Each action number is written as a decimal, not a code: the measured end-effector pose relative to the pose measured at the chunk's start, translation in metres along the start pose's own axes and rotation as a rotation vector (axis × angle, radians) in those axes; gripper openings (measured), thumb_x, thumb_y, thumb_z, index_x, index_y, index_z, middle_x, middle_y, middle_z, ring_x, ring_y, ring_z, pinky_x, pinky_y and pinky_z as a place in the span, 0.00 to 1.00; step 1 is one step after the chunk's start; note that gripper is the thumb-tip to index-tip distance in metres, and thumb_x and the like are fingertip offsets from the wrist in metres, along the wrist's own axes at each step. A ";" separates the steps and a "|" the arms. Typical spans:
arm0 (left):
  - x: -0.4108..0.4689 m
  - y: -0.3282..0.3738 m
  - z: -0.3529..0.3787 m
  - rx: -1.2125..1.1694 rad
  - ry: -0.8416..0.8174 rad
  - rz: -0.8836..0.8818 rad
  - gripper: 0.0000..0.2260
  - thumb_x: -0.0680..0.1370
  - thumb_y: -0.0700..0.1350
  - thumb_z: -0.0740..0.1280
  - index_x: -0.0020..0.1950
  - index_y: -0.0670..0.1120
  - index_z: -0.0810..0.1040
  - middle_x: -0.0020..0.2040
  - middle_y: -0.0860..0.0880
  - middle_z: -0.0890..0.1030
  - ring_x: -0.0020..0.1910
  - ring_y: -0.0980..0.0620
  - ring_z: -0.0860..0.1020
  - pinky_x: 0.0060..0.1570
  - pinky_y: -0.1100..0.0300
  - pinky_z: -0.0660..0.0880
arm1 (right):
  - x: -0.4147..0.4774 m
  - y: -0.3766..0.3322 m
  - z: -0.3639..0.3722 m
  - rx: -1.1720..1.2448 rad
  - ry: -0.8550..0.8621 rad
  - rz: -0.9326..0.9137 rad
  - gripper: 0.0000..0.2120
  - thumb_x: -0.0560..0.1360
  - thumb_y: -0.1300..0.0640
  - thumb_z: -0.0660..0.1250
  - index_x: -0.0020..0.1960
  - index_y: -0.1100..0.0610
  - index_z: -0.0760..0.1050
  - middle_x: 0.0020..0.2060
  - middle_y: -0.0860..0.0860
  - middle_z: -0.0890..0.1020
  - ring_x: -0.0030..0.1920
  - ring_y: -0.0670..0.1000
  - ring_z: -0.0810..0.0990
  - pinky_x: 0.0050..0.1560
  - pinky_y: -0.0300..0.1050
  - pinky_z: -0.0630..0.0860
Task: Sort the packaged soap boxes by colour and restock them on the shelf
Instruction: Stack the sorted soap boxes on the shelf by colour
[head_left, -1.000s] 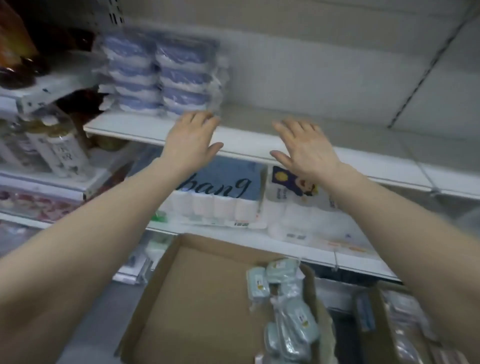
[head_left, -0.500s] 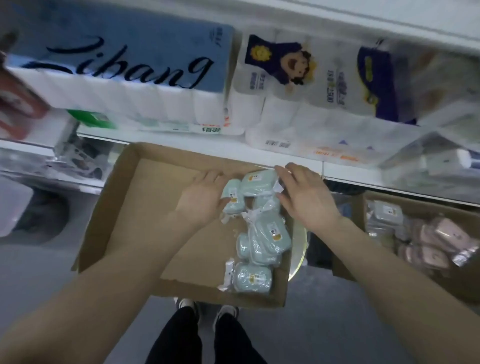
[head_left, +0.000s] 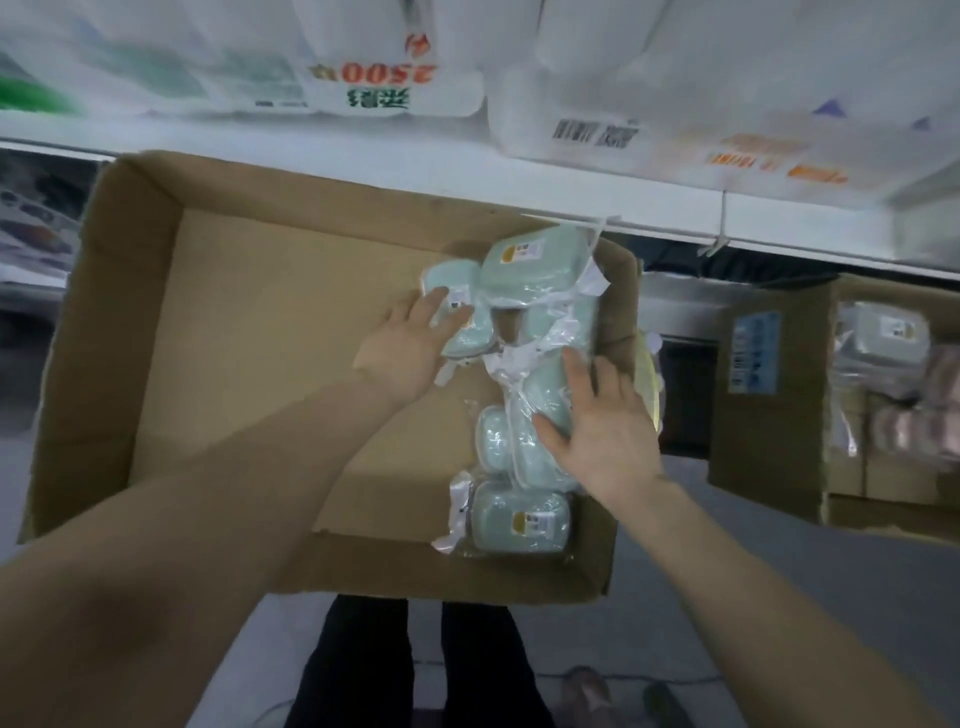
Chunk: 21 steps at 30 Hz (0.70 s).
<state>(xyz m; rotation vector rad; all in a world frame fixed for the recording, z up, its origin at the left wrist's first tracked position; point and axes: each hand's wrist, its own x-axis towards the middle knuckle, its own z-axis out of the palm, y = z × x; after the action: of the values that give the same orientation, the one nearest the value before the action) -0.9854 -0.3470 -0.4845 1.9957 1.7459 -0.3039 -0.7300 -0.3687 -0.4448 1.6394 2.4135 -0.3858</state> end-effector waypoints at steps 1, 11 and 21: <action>0.011 0.004 0.002 0.031 -0.019 0.023 0.32 0.80 0.46 0.62 0.78 0.57 0.47 0.79 0.47 0.46 0.76 0.38 0.49 0.73 0.46 0.55 | 0.001 0.000 0.004 0.000 0.024 0.001 0.36 0.76 0.37 0.59 0.76 0.57 0.59 0.62 0.62 0.72 0.57 0.61 0.74 0.57 0.55 0.75; -0.013 -0.007 0.033 0.096 -0.133 -0.011 0.26 0.82 0.51 0.57 0.76 0.62 0.48 0.77 0.49 0.33 0.75 0.35 0.34 0.73 0.43 0.57 | 0.007 -0.003 -0.004 0.012 0.018 -0.034 0.36 0.73 0.36 0.58 0.74 0.58 0.64 0.59 0.62 0.74 0.55 0.62 0.75 0.54 0.57 0.76; -0.127 -0.084 0.043 0.080 -0.047 -0.151 0.15 0.76 0.55 0.67 0.60 0.53 0.73 0.76 0.46 0.59 0.75 0.34 0.52 0.67 0.43 0.64 | 0.057 -0.104 -0.018 0.172 0.099 -0.262 0.36 0.73 0.37 0.61 0.74 0.56 0.65 0.59 0.61 0.74 0.56 0.61 0.75 0.53 0.55 0.77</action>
<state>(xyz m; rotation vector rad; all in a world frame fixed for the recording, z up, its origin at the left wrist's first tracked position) -1.0828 -0.4716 -0.4807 1.8979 1.8858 -0.4739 -0.8479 -0.3493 -0.4340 1.4367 2.7487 -0.5805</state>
